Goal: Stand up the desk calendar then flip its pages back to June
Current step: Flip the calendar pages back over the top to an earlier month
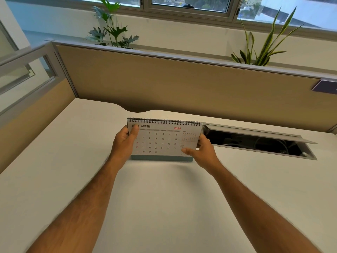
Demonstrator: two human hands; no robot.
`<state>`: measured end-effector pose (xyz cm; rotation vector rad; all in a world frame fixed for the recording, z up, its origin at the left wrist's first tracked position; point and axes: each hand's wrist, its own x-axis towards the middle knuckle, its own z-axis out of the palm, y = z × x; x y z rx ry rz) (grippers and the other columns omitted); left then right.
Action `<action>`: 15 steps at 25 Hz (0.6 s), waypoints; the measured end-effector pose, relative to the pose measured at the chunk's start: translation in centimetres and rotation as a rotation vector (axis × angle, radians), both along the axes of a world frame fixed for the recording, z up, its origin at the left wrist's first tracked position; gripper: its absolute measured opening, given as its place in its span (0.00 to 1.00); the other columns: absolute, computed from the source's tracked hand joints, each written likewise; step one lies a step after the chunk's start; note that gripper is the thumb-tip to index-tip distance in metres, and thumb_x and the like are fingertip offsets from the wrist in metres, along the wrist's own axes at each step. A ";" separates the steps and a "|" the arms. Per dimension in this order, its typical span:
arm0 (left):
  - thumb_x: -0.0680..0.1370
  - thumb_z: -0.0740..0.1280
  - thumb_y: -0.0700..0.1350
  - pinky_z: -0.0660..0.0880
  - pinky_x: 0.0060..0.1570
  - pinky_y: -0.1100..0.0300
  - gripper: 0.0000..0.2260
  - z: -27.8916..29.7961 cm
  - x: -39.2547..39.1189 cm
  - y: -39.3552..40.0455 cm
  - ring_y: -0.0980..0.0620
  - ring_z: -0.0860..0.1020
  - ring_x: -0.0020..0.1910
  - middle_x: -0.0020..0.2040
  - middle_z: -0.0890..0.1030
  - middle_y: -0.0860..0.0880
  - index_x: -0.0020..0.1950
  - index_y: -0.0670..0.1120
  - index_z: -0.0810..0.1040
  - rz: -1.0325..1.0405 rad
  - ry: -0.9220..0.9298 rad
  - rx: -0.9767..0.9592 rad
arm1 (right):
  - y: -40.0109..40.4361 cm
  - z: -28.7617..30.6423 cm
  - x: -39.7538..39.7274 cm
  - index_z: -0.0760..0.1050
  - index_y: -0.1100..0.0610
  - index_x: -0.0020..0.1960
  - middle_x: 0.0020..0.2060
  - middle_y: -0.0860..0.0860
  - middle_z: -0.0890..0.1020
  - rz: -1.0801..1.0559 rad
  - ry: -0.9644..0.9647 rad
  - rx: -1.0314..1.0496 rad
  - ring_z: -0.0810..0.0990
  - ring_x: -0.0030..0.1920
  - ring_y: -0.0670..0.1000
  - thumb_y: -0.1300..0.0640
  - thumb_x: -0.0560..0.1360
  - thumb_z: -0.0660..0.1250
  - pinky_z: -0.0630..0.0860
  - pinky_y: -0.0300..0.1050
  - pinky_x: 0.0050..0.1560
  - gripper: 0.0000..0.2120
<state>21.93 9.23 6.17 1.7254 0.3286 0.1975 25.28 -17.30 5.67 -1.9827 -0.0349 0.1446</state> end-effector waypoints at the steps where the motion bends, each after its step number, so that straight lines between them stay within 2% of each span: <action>1: 0.75 0.58 0.66 0.80 0.38 0.60 0.12 -0.1 0.0 0.1 0.50 0.82 0.49 0.50 0.84 0.56 0.51 0.66 0.77 -0.009 0.009 -0.020 | -0.2 -0.3 0.0 0.70 0.50 0.66 0.58 0.49 0.80 -0.004 0.001 -0.086 0.79 0.57 0.53 0.62 0.71 0.77 0.81 0.55 0.57 0.28; 3: 0.75 0.56 0.67 0.79 0.38 0.60 0.12 -0.1 0.1 0.2 0.50 0.81 0.51 0.50 0.83 0.56 0.51 0.66 0.76 -0.023 0.029 -0.060 | -0.5 -0.8 -0.1 0.69 0.52 0.66 0.57 0.51 0.79 -0.017 -0.020 -0.232 0.80 0.57 0.54 0.60 0.69 0.79 0.81 0.52 0.56 0.30; 5: 0.77 0.53 0.66 0.78 0.35 0.65 0.12 -0.3 0.0 0.2 0.53 0.80 0.50 0.51 0.82 0.57 0.49 0.71 0.76 -0.027 0.035 -0.091 | -0.8 -1.1 -0.7 0.67 0.52 0.67 0.60 0.50 0.76 -0.063 -0.113 -0.322 0.78 0.60 0.54 0.56 0.66 0.81 0.81 0.49 0.57 0.35; 6: 0.79 0.52 0.65 0.78 0.33 0.68 0.13 -0.4 0.0 0.2 0.54 0.80 0.50 0.51 0.82 0.57 0.50 0.73 0.76 -0.024 0.036 -0.105 | -1.1 -1.2 -0.9 0.64 0.53 0.69 0.64 0.52 0.73 -0.086 -0.230 -0.370 0.75 0.63 0.54 0.54 0.64 0.83 0.80 0.50 0.61 0.40; 8: 0.81 0.49 0.63 0.78 0.30 0.70 0.14 -0.7 -0.1 0.3 0.54 0.80 0.51 0.52 0.81 0.56 0.53 0.72 0.75 -0.015 0.045 -0.120 | -1.9 -1.3 -0.8 0.57 0.55 0.75 0.74 0.58 0.63 -0.050 -0.548 -0.513 0.65 0.72 0.59 0.52 0.61 0.84 0.71 0.55 0.70 0.51; 11: 0.80 0.47 0.66 0.79 0.31 0.69 0.17 -1.0 0.1 0.5 0.52 0.80 0.52 0.54 0.82 0.54 0.57 0.70 0.74 -0.034 0.057 -0.127 | -2.9 -0.1 0.3 0.50 0.56 0.79 0.79 0.61 0.50 0.153 -0.862 -0.774 0.52 0.79 0.64 0.47 0.60 0.83 0.62 0.62 0.75 0.59; 13: 0.74 0.46 0.71 0.81 0.36 0.65 0.23 -1.1 0.5 0.3 0.50 0.81 0.54 0.56 0.82 0.53 0.60 0.69 0.74 -0.061 0.064 -0.140 | -2.7 0.7 1.1 0.49 0.55 0.79 0.79 0.62 0.49 0.258 -0.920 -0.945 0.51 0.79 0.67 0.45 0.60 0.83 0.58 0.66 0.75 0.60; 15: 0.70 0.44 0.75 0.81 0.42 0.58 0.28 -1.2 0.8 0.2 0.48 0.80 0.56 0.58 0.82 0.53 0.61 0.70 0.74 -0.075 0.077 -0.164 | -2.4 1.1 1.5 0.52 0.54 0.78 0.78 0.62 0.52 0.290 -0.938 -1.024 0.54 0.77 0.68 0.45 0.59 0.84 0.59 0.68 0.75 0.58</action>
